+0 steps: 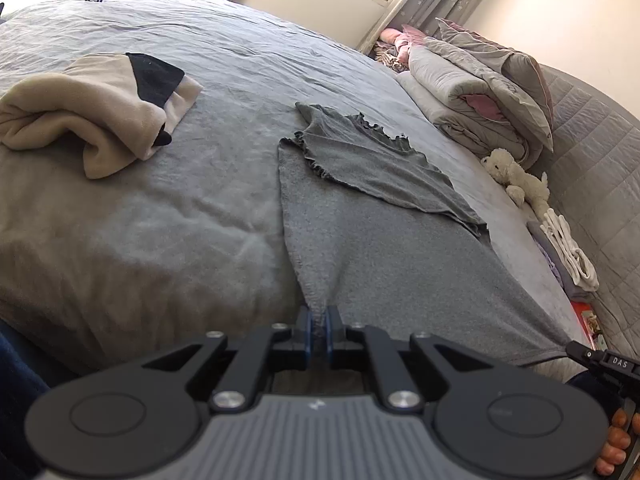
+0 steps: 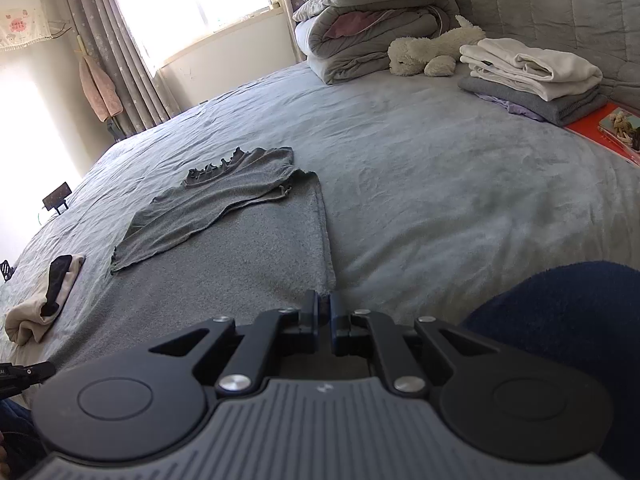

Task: Fold clothes

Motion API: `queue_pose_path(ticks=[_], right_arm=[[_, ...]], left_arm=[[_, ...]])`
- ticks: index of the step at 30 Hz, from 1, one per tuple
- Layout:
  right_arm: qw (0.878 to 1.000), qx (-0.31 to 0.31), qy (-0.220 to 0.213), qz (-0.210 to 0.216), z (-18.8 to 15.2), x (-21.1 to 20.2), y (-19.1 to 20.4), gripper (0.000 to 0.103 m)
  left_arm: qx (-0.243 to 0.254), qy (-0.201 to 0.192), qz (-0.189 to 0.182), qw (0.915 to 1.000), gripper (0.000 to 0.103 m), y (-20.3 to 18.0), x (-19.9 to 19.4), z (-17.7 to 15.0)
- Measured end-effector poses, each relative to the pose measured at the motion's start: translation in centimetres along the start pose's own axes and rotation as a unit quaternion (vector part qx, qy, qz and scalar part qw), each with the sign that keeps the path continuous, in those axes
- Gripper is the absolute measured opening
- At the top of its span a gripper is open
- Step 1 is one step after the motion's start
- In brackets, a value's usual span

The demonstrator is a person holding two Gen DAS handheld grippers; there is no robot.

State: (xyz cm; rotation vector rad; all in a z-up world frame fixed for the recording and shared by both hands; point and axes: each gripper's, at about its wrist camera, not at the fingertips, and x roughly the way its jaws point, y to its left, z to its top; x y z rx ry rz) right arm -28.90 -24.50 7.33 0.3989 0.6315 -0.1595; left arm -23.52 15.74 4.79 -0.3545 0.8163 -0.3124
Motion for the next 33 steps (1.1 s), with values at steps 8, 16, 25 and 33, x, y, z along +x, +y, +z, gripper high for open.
queue_pose_path(ticks=[8,16,25,33], right_arm=[[1.000,0.011,-0.008,-0.001,0.1,-0.2,-0.1,0.007],[0.999,0.042,-0.026,0.001,1.7,0.3,0.0,0.008],[0.998,0.031,-0.044,0.013,8.1,3.5,0.8,0.008],[0.998,0.046,-0.025,0.017,11.8,8.1,0.1,0.008]], left_arm=[[-0.007,0.006,0.000,1.0000,0.006,0.1,0.0,0.3],[-0.023,0.017,-0.019,0.9994,0.006,-0.1,0.4,2.9],[-0.055,0.012,-0.020,0.9982,0.006,-0.9,3.0,10.5],[-0.005,0.013,0.008,0.9999,0.006,-2.4,5.7,15.3]])
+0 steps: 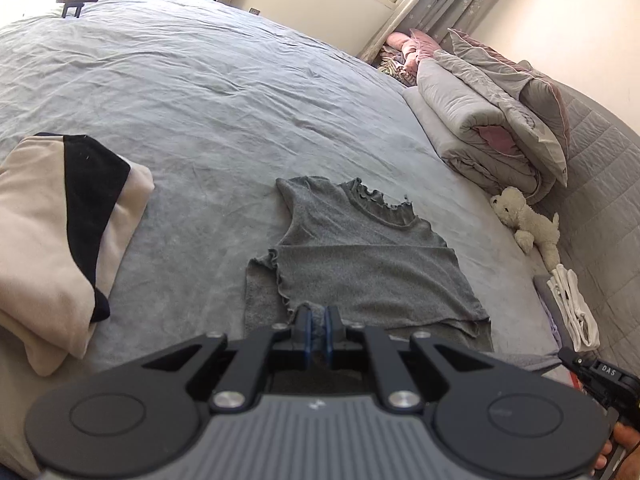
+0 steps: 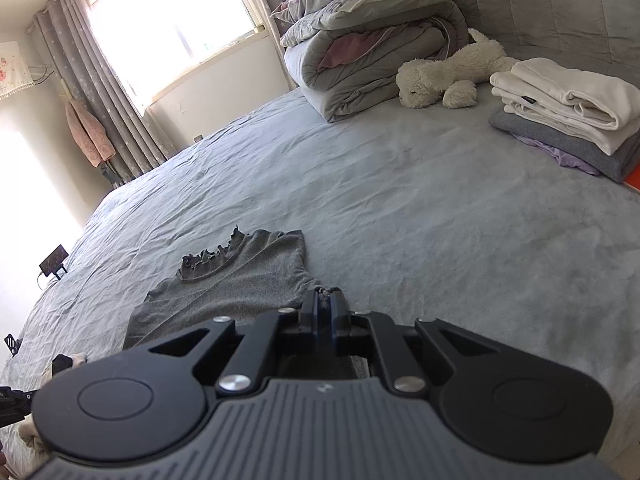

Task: Fold clothes

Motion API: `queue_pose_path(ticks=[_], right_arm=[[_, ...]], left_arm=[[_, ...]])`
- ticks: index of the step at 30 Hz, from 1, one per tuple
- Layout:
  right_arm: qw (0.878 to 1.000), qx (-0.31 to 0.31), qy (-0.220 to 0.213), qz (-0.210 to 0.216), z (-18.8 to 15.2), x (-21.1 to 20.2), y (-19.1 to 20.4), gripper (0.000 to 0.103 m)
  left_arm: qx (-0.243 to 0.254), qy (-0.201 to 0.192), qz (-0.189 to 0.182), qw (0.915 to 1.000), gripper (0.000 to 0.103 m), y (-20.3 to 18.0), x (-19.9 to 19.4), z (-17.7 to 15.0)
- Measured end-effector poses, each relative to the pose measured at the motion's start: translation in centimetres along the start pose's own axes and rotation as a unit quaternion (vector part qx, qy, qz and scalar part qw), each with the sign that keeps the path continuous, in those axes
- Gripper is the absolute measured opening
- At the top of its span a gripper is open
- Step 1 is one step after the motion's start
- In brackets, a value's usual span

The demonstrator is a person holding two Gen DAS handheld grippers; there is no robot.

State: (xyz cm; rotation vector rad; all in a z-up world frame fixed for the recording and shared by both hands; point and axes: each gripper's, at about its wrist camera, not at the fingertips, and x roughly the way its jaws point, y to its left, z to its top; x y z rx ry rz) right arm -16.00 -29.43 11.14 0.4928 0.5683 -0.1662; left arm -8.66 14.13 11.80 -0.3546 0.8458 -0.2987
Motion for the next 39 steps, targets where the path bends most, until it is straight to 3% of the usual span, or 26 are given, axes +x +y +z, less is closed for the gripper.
queue_pose_path(ticks=[5,14,26,34,37,39], right_arm=[[1.000,-0.007,0.010,-0.001,2.0,3.4,0.3,0.008],[0.999,-0.021,0.043,-0.022,6.1,11.2,1.1,0.008],[0.996,-0.022,0.080,-0.037,9.3,21.7,2.0,0.008],[0.996,-0.010,0.071,-0.047,9.4,24.9,2.4,0.008],[0.997,-0.021,0.067,-0.038,9.3,25.4,2.7,0.008],[0.996,-0.047,0.069,-0.038,9.1,25.4,2.7,0.015]], left_arm=[[0.023,-0.006,0.018,0.9995,0.006,-0.9,2.2,3.3],[0.066,0.000,0.083,0.9944,0.006,-3.6,9.7,9.6],[0.028,0.045,0.122,0.9911,0.006,-1.3,19.7,15.1],[0.005,0.031,0.154,0.9876,0.002,0.3,22.1,16.8],[-0.008,0.021,0.123,0.9921,0.003,1.1,21.8,16.8],[-0.012,0.016,0.098,0.9949,0.017,1.7,21.4,16.4]])
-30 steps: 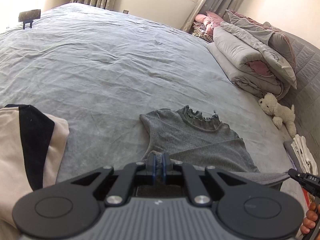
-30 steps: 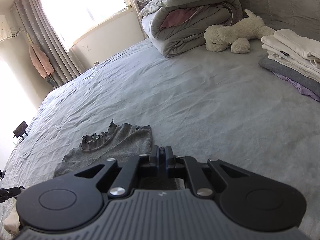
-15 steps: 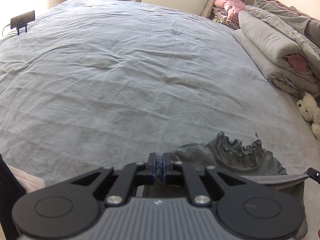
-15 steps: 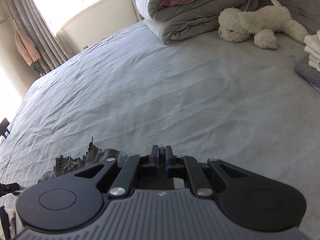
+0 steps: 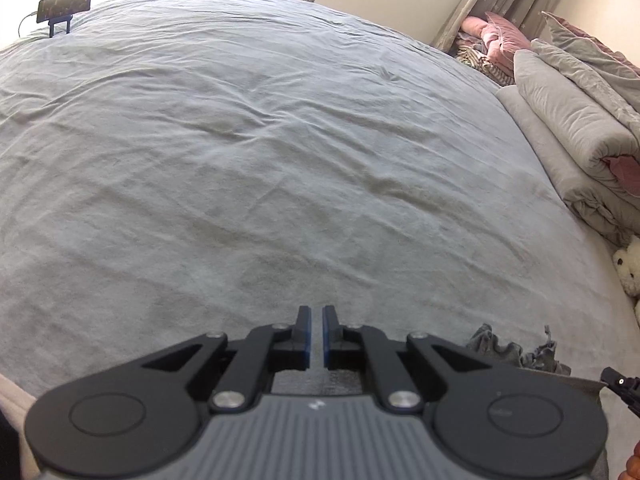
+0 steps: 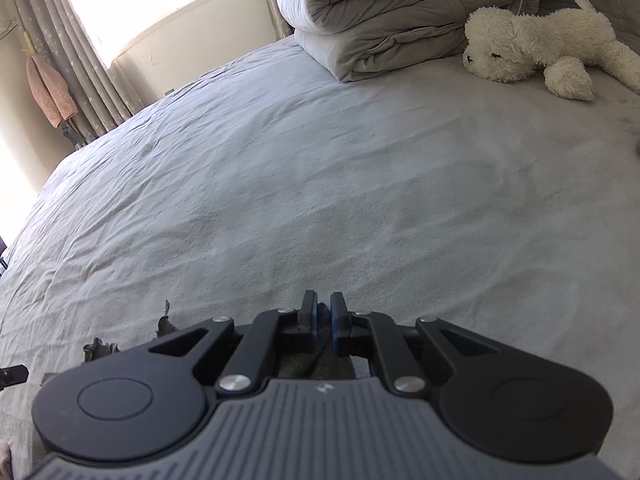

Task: Fold clothes

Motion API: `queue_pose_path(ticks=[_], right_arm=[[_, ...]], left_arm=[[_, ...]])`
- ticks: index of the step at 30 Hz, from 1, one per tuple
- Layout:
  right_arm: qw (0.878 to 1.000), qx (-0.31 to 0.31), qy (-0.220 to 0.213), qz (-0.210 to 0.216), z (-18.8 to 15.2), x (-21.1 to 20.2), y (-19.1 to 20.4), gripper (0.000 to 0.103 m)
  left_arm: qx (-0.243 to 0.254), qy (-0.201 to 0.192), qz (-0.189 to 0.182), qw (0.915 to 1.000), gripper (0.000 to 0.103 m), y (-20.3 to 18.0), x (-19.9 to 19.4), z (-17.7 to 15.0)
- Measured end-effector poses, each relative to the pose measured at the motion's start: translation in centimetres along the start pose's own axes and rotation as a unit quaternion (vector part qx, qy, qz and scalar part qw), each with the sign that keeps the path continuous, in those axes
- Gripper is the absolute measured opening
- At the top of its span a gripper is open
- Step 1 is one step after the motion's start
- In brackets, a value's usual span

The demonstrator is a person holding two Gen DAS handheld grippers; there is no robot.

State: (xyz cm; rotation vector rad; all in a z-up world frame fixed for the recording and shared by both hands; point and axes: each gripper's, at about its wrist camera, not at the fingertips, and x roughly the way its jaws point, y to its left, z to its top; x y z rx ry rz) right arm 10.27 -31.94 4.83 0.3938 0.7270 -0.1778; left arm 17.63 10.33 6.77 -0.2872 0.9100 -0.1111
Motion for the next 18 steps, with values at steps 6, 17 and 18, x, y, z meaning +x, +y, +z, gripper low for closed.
queue_pose_path(ticks=[6,17,18], right_arm=[[0.998,-0.045,-0.042,-0.005,0.7,-1.7,-2.1,0.058],[0.991,-0.127,0.011,0.039,-1.5,1.5,-1.5,0.058],[0.990,-0.134,0.011,0.036,-1.7,1.7,-1.3,0.053]], left_arm=[[-0.006,-0.026,-0.038,0.9989,0.058,2.1,-0.2,-1.1],[0.083,-0.043,-0.075,0.9929,0.056,-0.9,1.8,-3.6],[0.091,-0.041,-0.069,0.9927,0.046,-1.1,2.0,-3.8]])
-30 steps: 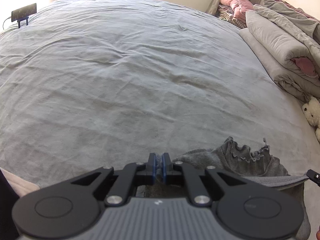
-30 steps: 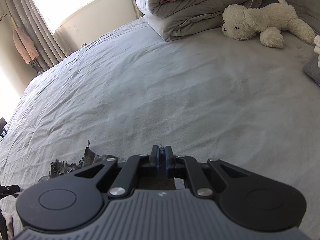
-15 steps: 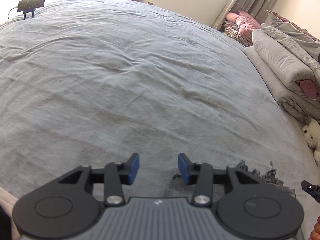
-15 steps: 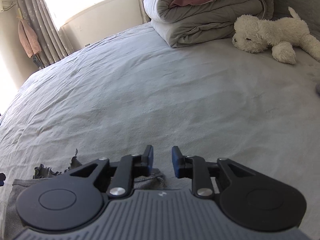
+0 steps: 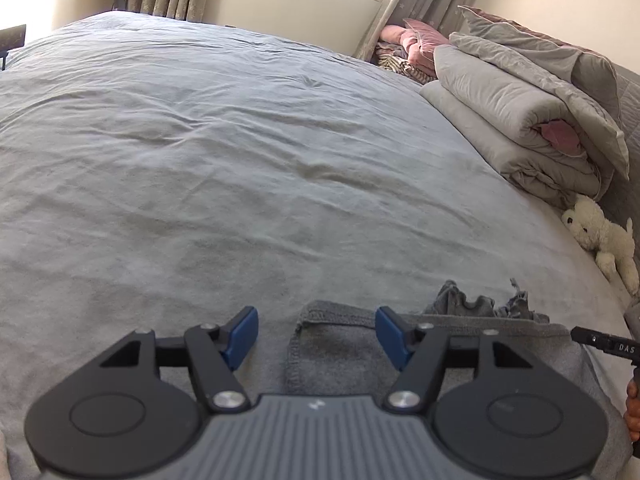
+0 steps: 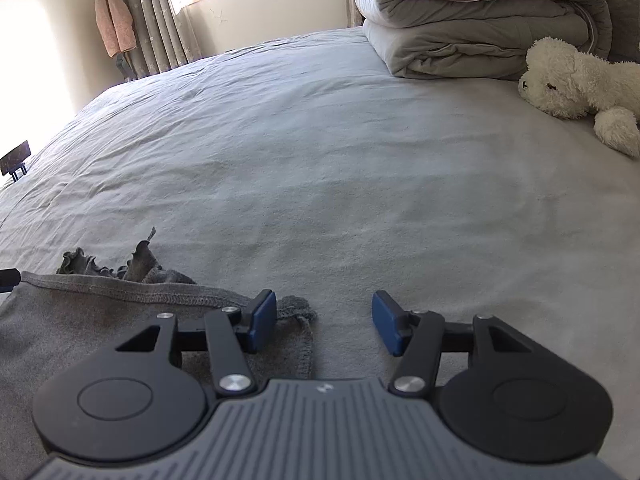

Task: Fold clothes

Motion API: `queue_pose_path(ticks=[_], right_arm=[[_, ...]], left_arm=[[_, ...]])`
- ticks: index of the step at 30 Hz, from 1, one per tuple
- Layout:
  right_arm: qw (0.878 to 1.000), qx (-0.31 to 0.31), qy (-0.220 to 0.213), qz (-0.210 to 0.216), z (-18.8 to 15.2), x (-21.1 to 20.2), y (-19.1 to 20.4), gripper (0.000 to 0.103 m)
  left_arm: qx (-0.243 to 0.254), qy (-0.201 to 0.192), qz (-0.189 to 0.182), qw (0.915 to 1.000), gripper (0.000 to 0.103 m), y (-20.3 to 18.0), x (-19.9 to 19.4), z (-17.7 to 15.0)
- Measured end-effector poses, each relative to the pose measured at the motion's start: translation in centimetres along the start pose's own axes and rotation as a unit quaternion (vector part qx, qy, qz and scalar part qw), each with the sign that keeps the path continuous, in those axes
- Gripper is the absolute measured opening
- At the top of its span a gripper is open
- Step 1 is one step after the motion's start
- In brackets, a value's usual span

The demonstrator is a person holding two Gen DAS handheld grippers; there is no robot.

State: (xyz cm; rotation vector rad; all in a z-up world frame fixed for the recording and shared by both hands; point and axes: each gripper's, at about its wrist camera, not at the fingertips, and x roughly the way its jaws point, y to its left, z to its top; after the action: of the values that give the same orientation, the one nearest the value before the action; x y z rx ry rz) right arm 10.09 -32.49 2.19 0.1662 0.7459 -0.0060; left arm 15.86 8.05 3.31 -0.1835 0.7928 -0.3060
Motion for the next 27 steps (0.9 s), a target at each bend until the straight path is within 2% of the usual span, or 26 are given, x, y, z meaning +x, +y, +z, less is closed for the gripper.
queue_pose_path(ticks=[1,2,3,5,11,12,13,17,19,21,22,23,25,27], right_arm=[[1.000,-0.008,0.000,-0.002,0.0,0.1,0.3,0.034],[1.000,-0.010,0.002,0.005,0.0,0.2,0.5,0.025],[1.000,-0.013,0.004,0.011,0.1,0.3,0.7,0.009],[1.000,-0.030,0.001,-0.002,0.2,0.1,1.6,0.010],[0.997,-0.050,-0.046,-0.024,0.9,-1.3,2.6,0.009],[0.997,-0.051,-0.056,-0.031,1.1,-1.6,2.7,0.008],[0.996,-0.052,-0.066,-0.037,1.3,-1.8,2.8,0.000],[0.993,-0.060,-0.086,-0.052,2.1,-2.0,3.2,0.000],[0.995,-0.064,-0.067,-0.039,2.0,-1.4,2.9,0.000],[0.998,-0.056,-0.030,-0.004,1.7,-0.7,2.0,0.001],[0.998,-0.050,-0.026,-0.008,1.5,-0.6,1.7,0.014],[0.999,-0.044,-0.023,-0.012,1.3,-0.4,1.3,0.019],[1.000,-0.022,-0.013,-0.002,1.1,-0.2,0.5,0.045],[1.000,-0.004,0.003,0.018,1.0,0.3,0.0,0.045]], left_arm=[[0.008,0.003,0.004,1.0000,0.027,-0.2,0.2,-0.1],[0.015,0.005,0.010,0.9998,0.015,-0.4,0.3,-0.1],[0.023,0.006,0.017,0.9996,0.012,-0.6,0.3,-0.2],[0.038,-0.001,0.025,0.9990,0.007,-0.9,0.1,-0.3],[0.057,-0.032,0.045,0.9968,0.006,-1.9,-1.4,0.4],[0.060,-0.040,0.044,0.9964,0.006,-2.1,-1.7,0.6],[0.062,-0.047,0.042,0.9961,0.006,-2.3,-1.9,0.8],[0.070,-0.062,0.039,0.9949,0.006,-2.6,-2.3,1.1],[0.076,-0.055,0.044,0.9946,0.006,-2.5,-1.8,0.9],[0.080,-0.047,0.048,0.9945,0.006,-2.5,-1.3,0.6],[0.078,-0.042,0.050,0.9948,0.006,-2.3,-1.0,0.5],[0.076,-0.039,0.051,0.9950,0.006,-2.1,-0.7,0.4],[0.076,-0.037,0.053,0.9950,0.006,-2.0,-0.5,0.3],[0.083,-0.037,0.058,0.9941,0.006,-2.2,-0.3,0.1]])
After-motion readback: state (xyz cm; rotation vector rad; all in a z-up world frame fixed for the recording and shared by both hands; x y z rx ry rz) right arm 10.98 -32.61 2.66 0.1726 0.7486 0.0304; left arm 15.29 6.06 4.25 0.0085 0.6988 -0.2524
